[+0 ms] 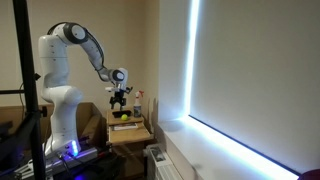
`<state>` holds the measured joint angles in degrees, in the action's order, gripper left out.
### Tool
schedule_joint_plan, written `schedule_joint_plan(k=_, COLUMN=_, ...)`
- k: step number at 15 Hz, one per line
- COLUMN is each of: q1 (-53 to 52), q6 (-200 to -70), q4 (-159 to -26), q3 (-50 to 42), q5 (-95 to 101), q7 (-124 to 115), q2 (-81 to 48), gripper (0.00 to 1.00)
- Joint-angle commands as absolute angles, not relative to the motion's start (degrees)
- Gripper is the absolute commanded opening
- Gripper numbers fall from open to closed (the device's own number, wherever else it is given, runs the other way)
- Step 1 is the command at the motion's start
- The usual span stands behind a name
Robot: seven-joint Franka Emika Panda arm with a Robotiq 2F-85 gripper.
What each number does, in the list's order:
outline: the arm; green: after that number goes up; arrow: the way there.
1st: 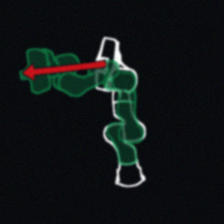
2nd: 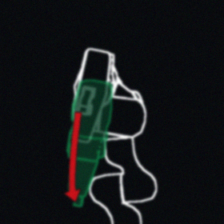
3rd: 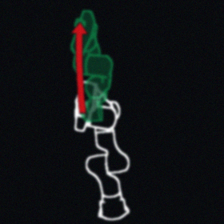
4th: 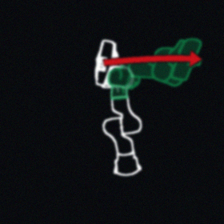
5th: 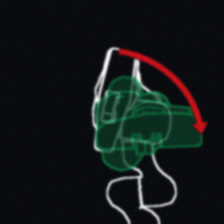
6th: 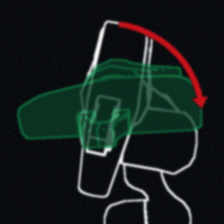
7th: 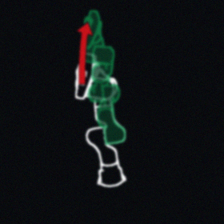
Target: Pick up the ball and put it in the bowl
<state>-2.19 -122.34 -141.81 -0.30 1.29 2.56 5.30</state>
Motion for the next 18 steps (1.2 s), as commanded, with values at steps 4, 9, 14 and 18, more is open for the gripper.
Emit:
schedule_joint_plan(k=4, q1=-7.3, q6=-152.3, q4=-138.9, q3=6.1, q5=2.6, q7=-17.0, q2=-6.6, gripper=1.0)
schedule_joint_plan(k=9, q1=-8.0, q6=-152.7, q4=-139.4, q3=5.7, q5=1.6, q7=-16.7, q2=-6.3, gripper=1.0)
schedule_joint_plan(k=14, q1=-9.2, q6=-163.5, q4=-132.9, q3=6.3, q5=0.8, q7=-16.3, q2=-20.7, gripper=1.0)
schedule_joint_plan(k=18, q1=-13.4, q6=-175.6, q4=-124.1, q3=5.1, q5=0.6, q7=-16.1, q2=-32.3, gripper=1.0)
